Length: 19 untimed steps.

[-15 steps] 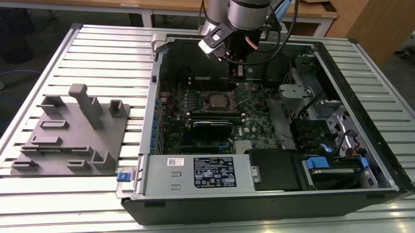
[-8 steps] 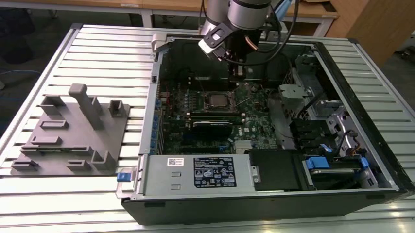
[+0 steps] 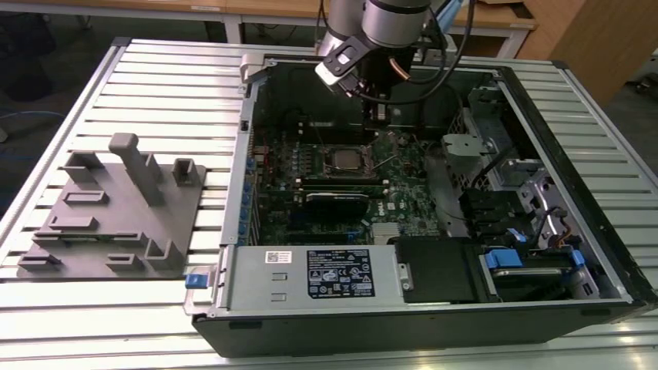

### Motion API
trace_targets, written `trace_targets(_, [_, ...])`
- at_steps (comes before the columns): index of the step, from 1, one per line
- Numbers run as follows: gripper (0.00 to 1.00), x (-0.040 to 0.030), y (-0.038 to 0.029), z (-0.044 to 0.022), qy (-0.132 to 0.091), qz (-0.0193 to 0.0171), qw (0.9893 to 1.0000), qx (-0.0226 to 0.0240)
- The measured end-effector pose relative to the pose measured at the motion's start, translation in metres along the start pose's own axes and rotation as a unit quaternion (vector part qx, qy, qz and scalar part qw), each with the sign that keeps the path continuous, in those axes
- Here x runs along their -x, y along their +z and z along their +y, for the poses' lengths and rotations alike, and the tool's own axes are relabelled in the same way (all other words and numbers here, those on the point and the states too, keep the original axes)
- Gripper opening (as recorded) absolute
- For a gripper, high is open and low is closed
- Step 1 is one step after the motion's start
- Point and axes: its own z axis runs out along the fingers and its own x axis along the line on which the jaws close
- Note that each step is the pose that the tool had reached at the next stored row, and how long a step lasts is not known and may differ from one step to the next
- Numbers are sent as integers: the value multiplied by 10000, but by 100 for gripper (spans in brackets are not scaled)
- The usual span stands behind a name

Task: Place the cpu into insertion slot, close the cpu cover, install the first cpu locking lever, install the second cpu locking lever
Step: 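Close the cpu cover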

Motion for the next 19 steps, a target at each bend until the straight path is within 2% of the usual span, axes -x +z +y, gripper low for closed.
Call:
trace_targets(12, [10, -6, 0, 145, 0, 0, 10000, 0])
trace_targets(19, [10, -6, -5, 151, 1, 0, 10000, 0])
